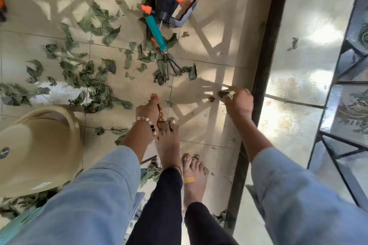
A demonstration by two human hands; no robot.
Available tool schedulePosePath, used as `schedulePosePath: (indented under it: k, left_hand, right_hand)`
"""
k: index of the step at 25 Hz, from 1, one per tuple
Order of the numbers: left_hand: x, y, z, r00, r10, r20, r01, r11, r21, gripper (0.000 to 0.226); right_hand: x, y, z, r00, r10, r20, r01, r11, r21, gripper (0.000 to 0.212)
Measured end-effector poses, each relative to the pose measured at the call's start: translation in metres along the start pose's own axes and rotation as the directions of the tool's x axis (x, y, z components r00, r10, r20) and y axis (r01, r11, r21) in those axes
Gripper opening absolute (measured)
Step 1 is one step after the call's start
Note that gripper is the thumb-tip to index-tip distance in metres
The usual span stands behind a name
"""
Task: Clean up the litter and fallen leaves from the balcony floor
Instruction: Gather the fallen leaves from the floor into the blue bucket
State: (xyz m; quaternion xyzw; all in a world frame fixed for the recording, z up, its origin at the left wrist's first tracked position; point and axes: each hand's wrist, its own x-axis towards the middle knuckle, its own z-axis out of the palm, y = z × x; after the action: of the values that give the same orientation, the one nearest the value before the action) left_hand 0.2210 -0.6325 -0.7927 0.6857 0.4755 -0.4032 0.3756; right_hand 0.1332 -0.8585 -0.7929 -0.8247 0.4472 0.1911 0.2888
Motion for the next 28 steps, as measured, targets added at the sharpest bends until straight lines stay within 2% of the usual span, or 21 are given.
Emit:
schedulePosePath:
  k: [2, 4, 5, 6, 7, 8, 9, 12, 13, 14, 15, 16, 17, 18, 21, 23, 24, 25, 26, 27, 28]
  left_hand:
    - [0.035, -0.009, 0.009, 1.0, 0.001, -0.03, -0.001, 1.0, -0.02, 0.063]
    - [0.051, -0.022, 0.006, 0.99, -0.044, 0.135, 0.031, 0.995, 0.096, 0.074]
    - [0.109, -0.048, 0.01, 0.998, -0.025, 0.05, 0.014, 0.977, 0.213, 0.08]
    - [0.17, -0.077, 0.016, 0.999, -0.045, -0.016, 0.047, 0.979, 0.2, 0.083]
    - [0.264, -0.119, 0.023, 0.998, -0.036, 0.055, 0.024, 0.98, 0.197, 0.082]
    - [0.315, -0.144, 0.025, 0.996, -0.059, 0.064, 0.045, 0.979, 0.199, 0.083]
    - [0.308, -0.145, 0.019, 0.993, -0.076, 0.087, 0.062, 0.985, 0.159, 0.086]
    - [0.202, -0.102, -0.007, 0.998, 0.025, 0.053, -0.023, 0.999, -0.039, 0.079]
    - [0.102, -0.052, -0.017, 0.995, -0.005, 0.1, 0.011, 0.998, -0.054, 0.07]
    - [0.038, -0.009, -0.018, 0.986, -0.068, 0.149, 0.079, 0.995, -0.068, 0.068]
    - [0.018, -0.001, -0.023, 0.99, -0.051, 0.129, 0.055, 0.998, -0.026, 0.067]
    - [0.02, 0.003, -0.025, 0.99, 0.02, 0.139, -0.011, 0.998, -0.063, 0.066]
    - [0.028, -0.002, -0.024, 0.997, 0.029, 0.075, -0.02, 0.993, -0.113, 0.066]
    - [0.032, -0.007, -0.026, 0.998, 0.039, 0.057, -0.033, 0.995, -0.097, 0.067]
    - [0.031, -0.007, -0.031, 0.999, 0.001, 0.042, 0.005, 0.991, -0.133, 0.067]
    - [0.029, -0.011, -0.034, 0.999, 0.002, 0.052, 0.006, 0.988, -0.153, 0.067]
    - [0.03, -0.014, -0.035, 0.998, -0.007, 0.059, 0.016, 0.985, -0.169, 0.067]
    - [0.03, -0.016, -0.038, 0.997, 0.003, 0.081, 0.012, 0.984, -0.176, 0.067]
    - [0.03, -0.017, -0.04, 0.995, 0.002, 0.101, 0.017, 0.982, -0.189, 0.067]
    - [0.029, -0.017, -0.043, 0.992, -0.003, 0.123, 0.026, 0.982, -0.188, 0.066]
    - [0.03, -0.018, -0.043, 0.99, -0.011, 0.144, 0.039, 0.981, -0.192, 0.065]
  right_hand:
    - [0.021, 0.02, 0.023, 0.996, 0.081, 0.035, -0.076, 0.987, -0.141, 0.041]
    - [0.033, 0.032, 0.042, 0.999, 0.034, 0.033, -0.027, 0.978, -0.206, 0.037]
    - [0.038, 0.036, 0.048, 1.0, -0.005, 0.006, 0.006, 0.984, -0.18, 0.033]
    - [0.043, 0.037, 0.052, 0.999, -0.029, -0.04, 0.024, 0.992, -0.127, 0.03]
    - [0.045, 0.035, 0.053, 0.995, -0.008, -0.096, 0.002, 0.999, -0.054, 0.028]
    - [0.041, 0.029, 0.052, 0.991, 0.009, -0.137, -0.007, 1.0, 0.016, 0.024]
    - [0.034, 0.022, 0.052, 0.988, -0.003, -0.157, 0.014, 0.998, 0.065, 0.019]
    - [-0.003, 0.005, 0.073, 0.959, -0.282, -0.011, 0.279, 0.954, -0.112, 0.014]
    - [-0.009, 0.007, 0.083, 0.932, -0.356, 0.068, 0.362, 0.915, -0.177, 0.016]
    - [-0.009, 0.008, 0.087, 0.922, -0.369, 0.114, 0.385, 0.899, -0.21, 0.018]
    - [-0.003, 0.005, 0.089, 0.939, -0.327, 0.107, 0.343, 0.915, -0.212, 0.02]
    - [0.003, -0.004, 0.089, 0.96, -0.267, 0.08, 0.277, 0.946, -0.17, 0.02]
    - [0.008, -0.016, 0.089, 0.966, -0.247, 0.072, 0.253, 0.962, -0.099, 0.019]
    - [0.01, -0.033, 0.091, 0.952, -0.294, 0.086, 0.299, 0.953, -0.042, 0.016]
    - [-0.012, -0.085, 0.114, 0.783, -0.551, 0.287, 0.578, 0.816, -0.009, 0.021]
    - [-0.025, -0.092, 0.136, 0.656, -0.633, 0.412, 0.733, 0.664, -0.146, 0.033]
    - [-0.024, -0.088, 0.144, 0.623, -0.638, 0.453, 0.774, 0.586, -0.24, 0.031]
    - [-0.021, -0.082, 0.148, 0.635, -0.627, 0.452, 0.77, 0.566, -0.296, 0.026]
    - [-0.016, -0.078, 0.152, 0.69, -0.58, 0.433, 0.717, 0.63, -0.299, 0.021]
    - [-0.013, -0.074, 0.152, 0.793, -0.504, 0.342, 0.587, 0.783, -0.205, 0.015]
    - [-0.015, -0.076, 0.148, 0.905, -0.333, 0.263, 0.341, 0.94, 0.018, 0.01]
